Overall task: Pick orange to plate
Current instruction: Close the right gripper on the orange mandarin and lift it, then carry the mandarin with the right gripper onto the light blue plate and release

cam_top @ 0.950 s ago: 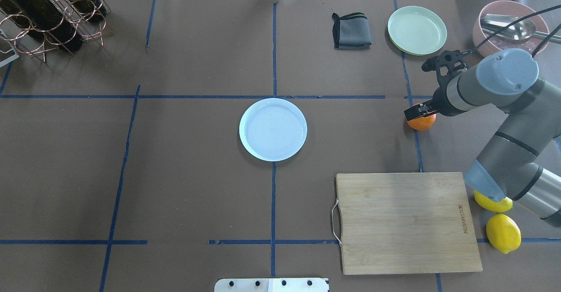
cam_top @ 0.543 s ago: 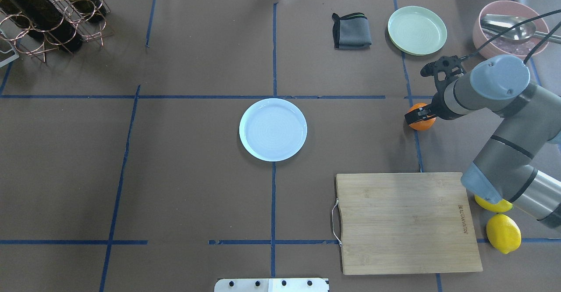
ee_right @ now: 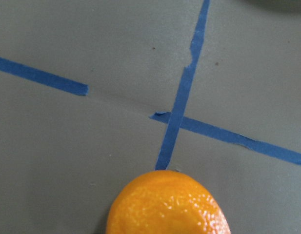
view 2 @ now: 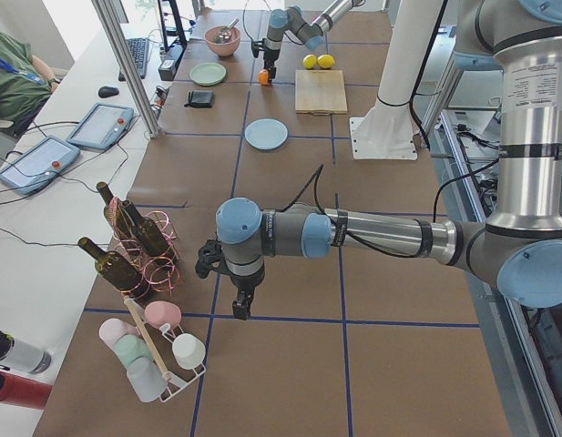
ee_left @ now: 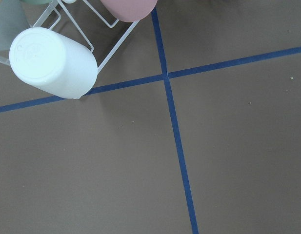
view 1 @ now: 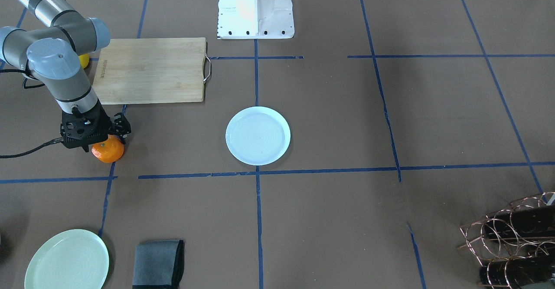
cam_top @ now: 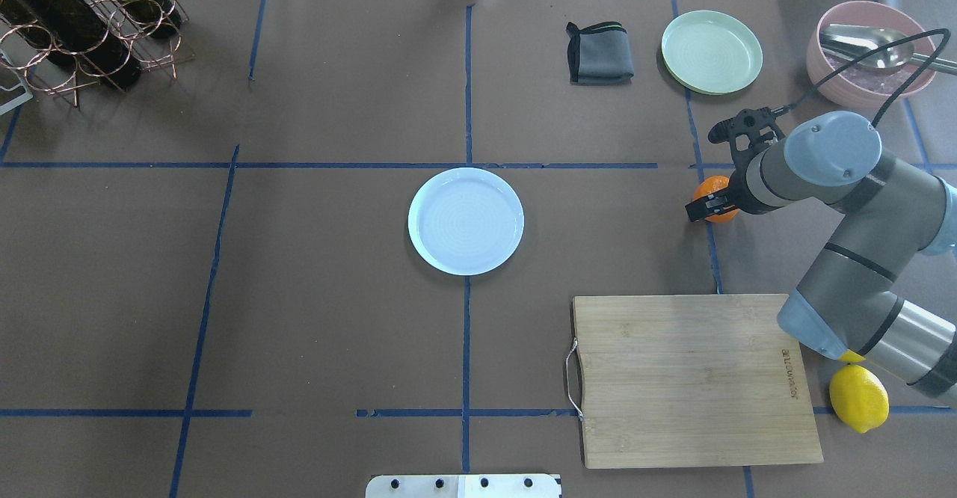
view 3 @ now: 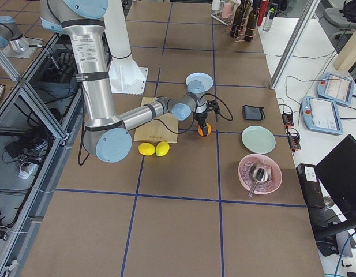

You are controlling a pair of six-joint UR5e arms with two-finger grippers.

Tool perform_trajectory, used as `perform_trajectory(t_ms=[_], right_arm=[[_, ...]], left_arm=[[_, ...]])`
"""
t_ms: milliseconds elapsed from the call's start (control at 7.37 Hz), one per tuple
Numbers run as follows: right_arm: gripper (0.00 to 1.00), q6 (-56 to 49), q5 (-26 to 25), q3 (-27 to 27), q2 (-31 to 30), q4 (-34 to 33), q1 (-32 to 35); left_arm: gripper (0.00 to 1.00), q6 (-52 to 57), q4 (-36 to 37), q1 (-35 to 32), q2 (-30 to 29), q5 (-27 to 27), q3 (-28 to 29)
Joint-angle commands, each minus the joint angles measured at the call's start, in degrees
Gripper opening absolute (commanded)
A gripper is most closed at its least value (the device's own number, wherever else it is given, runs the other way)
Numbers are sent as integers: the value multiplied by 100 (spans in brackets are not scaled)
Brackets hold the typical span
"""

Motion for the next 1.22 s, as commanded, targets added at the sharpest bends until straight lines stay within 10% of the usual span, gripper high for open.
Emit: perform_trajectory(t_ms=[0, 271, 679, 1086], right_arm=[[76, 0, -70, -159, 212, 0, -53], [27, 9, -71, -82, 309, -9, -53], [32, 1093, -193, -124, 1456, -375, -463], [37, 2352, -1062, -1384, 3573, -1371, -1159]], left_arm=[[100, 0, 0, 0, 5, 0, -4], [100, 0, 0, 0, -3, 0, -4], [100, 0, 0, 0, 5, 0, 14], [100, 0, 9, 0, 5, 0, -4]])
